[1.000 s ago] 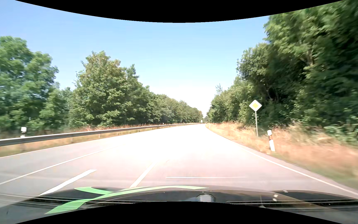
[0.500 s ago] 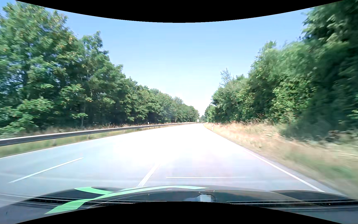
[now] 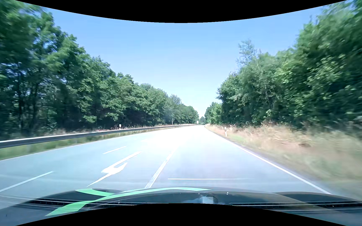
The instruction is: Follow the waypoints while adhering to traffic rules and regulations
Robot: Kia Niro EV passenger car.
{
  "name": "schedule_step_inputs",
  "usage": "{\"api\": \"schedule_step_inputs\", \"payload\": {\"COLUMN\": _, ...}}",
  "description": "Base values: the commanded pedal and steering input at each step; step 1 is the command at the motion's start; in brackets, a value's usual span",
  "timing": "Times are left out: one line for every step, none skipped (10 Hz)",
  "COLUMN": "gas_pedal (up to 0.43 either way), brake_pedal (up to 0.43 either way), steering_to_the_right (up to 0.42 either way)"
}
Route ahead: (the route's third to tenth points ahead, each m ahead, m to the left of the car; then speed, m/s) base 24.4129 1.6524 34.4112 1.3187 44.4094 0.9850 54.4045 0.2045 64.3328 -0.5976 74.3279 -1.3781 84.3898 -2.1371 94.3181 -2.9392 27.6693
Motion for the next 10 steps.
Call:
{"api": "schedule_step_inputs", "payload": {"gas_pedal": 0.331, "brake_pedal": 0.000, "steering_to_the_right": 0.005}}
{"api": "schedule_step_inputs", "payload": {"gas_pedal": 0.339, "brake_pedal": 0.000, "steering_to_the_right": 0.005}}
{"api": "schedule_step_inputs", "payload": {"gas_pedal": 0.350, "brake_pedal": 0.000, "steering_to_the_right": 0.005}}
{"api": "schedule_step_inputs", "payload": {"gas_pedal": 0.350, "brake_pedal": 0.000, "steering_to_the_right": 0.005}}
{"api": "schedule_step_inputs", "payload": {"gas_pedal": 0.339, "brake_pedal": 0.000, "steering_to_the_right": 0.004}}
{"api": "schedule_step_inputs", "payload": {"gas_pedal": 0.319, "brake_pedal": 0.000, "steering_to_the_right": 0.005}}
{"api": "schedule_step_inputs", "payload": {"gas_pedal": 0.319, "brake_pedal": 0.000, "steering_to_the_right": 0.004}}
{"api": "schedule_step_inputs", "payload": {"gas_pedal": 0.319, "brake_pedal": 0.000, "steering_to_the_right": 0.004}}
{"api": "schedule_step_inputs", "payload": {"gas_pedal": 0.319, "brake_pedal": 0.000, "steering_to_the_right": 0.004}}
{"api": "schedule_step_inputs", "payload": {"gas_pedal": 0.319, "brake_pedal": 0.000, "steering_to_the_right": 0.004}}
